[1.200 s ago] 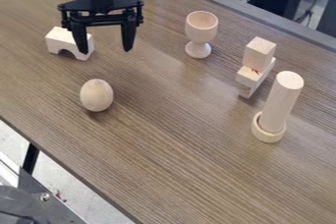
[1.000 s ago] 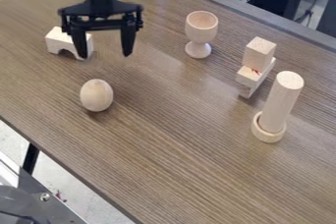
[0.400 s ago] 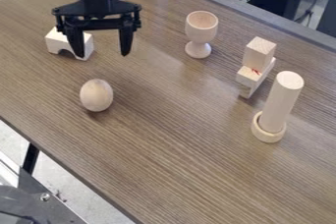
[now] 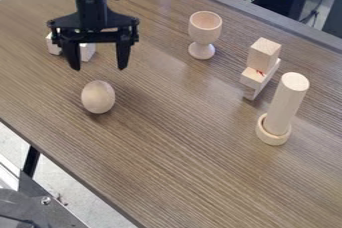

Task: Put the ball in the cup

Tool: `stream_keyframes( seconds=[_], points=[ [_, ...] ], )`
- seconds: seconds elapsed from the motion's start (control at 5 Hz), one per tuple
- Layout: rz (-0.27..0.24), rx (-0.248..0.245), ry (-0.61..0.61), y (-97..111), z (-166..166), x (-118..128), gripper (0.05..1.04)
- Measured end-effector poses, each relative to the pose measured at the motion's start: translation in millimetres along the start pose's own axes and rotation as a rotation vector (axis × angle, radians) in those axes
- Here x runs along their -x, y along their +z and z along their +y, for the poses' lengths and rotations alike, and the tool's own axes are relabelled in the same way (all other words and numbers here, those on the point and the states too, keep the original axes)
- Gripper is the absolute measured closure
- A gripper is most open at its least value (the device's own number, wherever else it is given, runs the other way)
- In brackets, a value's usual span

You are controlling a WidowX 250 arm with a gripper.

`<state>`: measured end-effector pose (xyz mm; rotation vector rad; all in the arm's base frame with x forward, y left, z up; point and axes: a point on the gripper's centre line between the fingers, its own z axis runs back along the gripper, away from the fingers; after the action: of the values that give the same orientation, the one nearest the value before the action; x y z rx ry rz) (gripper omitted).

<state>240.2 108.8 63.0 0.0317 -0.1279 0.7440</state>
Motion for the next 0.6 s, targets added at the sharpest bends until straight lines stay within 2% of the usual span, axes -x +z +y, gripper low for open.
stream_keyframes(
  seconds=[0.6],
  points=[
    [0.037, -0.017, -0.023, -18.1, 4.5, 25.2, 0.085]
  ],
)
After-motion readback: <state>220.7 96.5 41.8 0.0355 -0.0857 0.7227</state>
